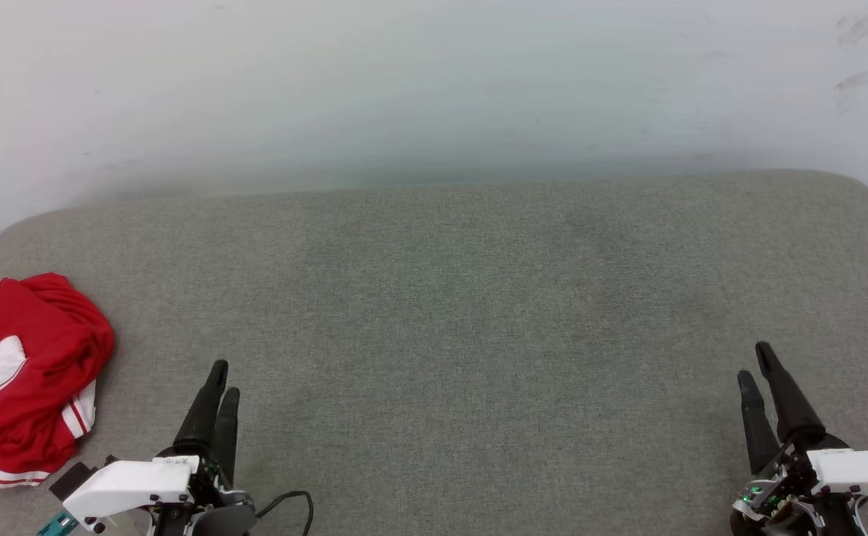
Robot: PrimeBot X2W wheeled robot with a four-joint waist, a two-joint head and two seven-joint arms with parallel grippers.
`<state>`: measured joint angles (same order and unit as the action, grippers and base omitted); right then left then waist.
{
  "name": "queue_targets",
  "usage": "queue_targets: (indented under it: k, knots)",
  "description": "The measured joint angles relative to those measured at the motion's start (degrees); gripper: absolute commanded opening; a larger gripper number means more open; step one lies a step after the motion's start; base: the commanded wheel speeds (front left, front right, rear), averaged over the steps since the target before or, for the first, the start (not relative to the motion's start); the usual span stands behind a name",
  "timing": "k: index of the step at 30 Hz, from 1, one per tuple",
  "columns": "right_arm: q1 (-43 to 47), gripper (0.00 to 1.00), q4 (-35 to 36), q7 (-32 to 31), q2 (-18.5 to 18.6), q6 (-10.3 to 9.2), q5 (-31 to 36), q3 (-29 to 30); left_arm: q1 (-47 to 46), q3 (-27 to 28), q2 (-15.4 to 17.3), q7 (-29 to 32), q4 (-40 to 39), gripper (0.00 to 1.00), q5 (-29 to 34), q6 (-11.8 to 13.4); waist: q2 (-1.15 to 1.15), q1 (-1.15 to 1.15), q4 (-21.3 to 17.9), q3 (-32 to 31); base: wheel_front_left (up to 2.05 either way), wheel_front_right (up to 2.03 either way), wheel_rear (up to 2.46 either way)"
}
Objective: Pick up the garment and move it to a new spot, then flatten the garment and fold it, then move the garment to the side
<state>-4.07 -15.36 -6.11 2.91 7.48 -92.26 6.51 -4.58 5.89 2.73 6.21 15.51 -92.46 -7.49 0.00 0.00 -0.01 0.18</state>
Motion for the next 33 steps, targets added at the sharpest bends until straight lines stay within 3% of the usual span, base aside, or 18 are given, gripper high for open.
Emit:
queue_targets:
  k: [13,19,33]
  knots:
    - [1.5,1.00,5.6,4.0,0.0,0.00,1.0,-1.2,0.0,-4.8,0.0,-4.2,-5.9,1.00,-1.3,0.0,0.00,0.00,0.0,0.2,0.00,0.00,0.00]
    - [2.0,1.00,7.4,5.5,0.4,0.00,3.6,-1.7,0.0,-6.8,0.0,-5.7,-7.2,1.00,2.1,0.0,0.00,0.00,0.1,0.2,0.00,0.00,0.00]
    - [3.0,1.00,9.3,8.6,1.4,0.00,25.9,-2.1,0.2,-6.1,0.0,-8.8,-9.3,1.00,20.9,0.0,0.00,0.00,0.3,0.1,0.00,0.00,0.00]
